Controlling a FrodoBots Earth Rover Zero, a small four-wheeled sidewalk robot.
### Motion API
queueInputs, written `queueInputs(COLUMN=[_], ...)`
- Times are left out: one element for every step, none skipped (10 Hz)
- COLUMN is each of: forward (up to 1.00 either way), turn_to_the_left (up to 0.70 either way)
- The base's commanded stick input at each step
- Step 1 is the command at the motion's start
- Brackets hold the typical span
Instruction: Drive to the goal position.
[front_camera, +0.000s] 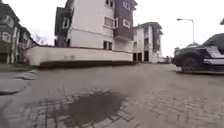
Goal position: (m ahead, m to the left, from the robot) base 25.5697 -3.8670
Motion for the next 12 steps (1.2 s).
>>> queueInputs(forward=[0.7,0.7,0.7,0.7,0.7,0.7,0.7,0.7,0.7,0.7,0.7,0.7], turn_to_the_left=[0.0,0.0,0.0,0.0,0.0,0.0,0.0,0.0,0.0,0.0,-0.01,-0.15])
